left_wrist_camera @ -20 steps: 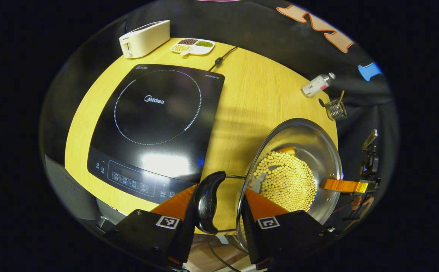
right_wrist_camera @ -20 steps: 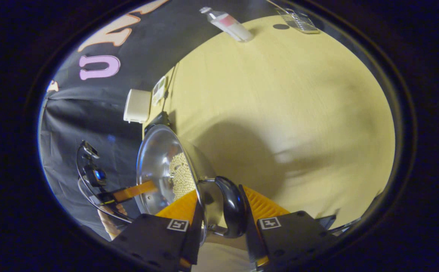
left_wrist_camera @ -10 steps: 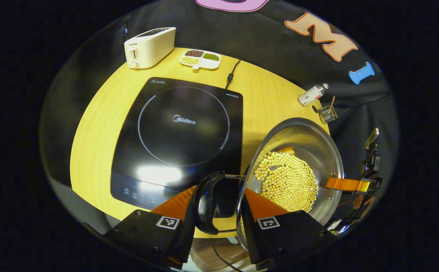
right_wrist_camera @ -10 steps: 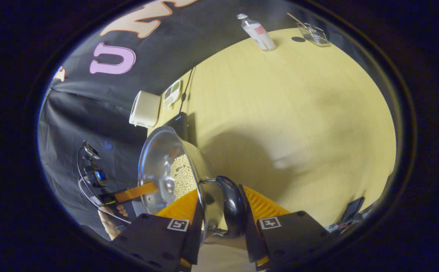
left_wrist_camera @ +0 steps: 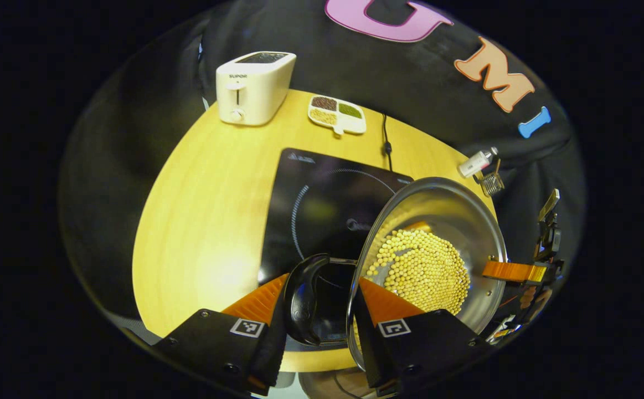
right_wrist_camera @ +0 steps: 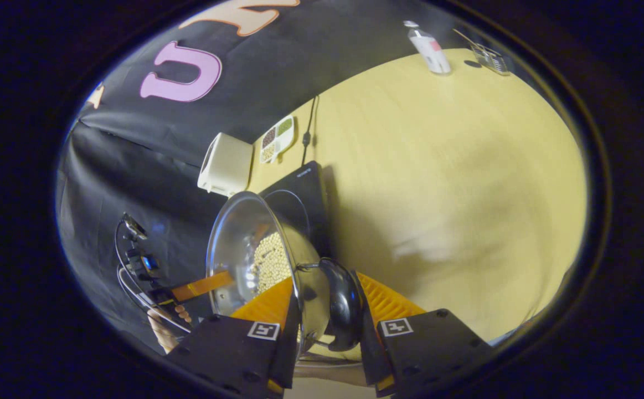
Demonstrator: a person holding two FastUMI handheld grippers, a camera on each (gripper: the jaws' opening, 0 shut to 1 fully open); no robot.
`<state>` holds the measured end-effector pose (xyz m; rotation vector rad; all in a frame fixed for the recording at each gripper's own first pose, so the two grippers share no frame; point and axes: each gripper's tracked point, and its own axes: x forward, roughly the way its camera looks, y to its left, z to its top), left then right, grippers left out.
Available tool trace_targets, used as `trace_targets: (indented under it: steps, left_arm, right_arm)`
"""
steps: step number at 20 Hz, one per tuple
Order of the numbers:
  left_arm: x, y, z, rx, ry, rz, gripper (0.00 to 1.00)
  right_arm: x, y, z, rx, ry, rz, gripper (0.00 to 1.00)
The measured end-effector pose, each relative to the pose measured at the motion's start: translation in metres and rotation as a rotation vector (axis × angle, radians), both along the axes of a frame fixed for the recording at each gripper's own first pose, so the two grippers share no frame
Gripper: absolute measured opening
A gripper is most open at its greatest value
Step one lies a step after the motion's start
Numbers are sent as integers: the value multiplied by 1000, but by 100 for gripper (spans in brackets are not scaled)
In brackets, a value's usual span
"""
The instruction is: First push the handle of the pot to place it horizontally, then grasp the pot with both hands and set it on the induction cooktop.
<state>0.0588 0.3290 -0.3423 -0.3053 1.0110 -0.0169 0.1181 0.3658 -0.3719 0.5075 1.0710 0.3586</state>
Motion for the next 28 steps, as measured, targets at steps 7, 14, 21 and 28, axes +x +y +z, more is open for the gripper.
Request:
trace_targets:
  steps: [7, 14, 21, 28]
  left_arm:
    - [41, 53, -15, 56, -78, 31, 60]
    - [59, 57, -31, 61, -73, 2, 60]
    - [70, 59, -28, 63, -139, -11, 61]
    - [70, 56, -29, 16, -169, 59, 63]
  right_arm:
    - [57, 51, -13, -22, -65, -32, 44]
    - [72, 52, -28, -73, -81, -71, 49]
    - [73, 48, -44, -127, -104, -51, 51]
    - [73, 51, -44, -98, -98, -31, 51]
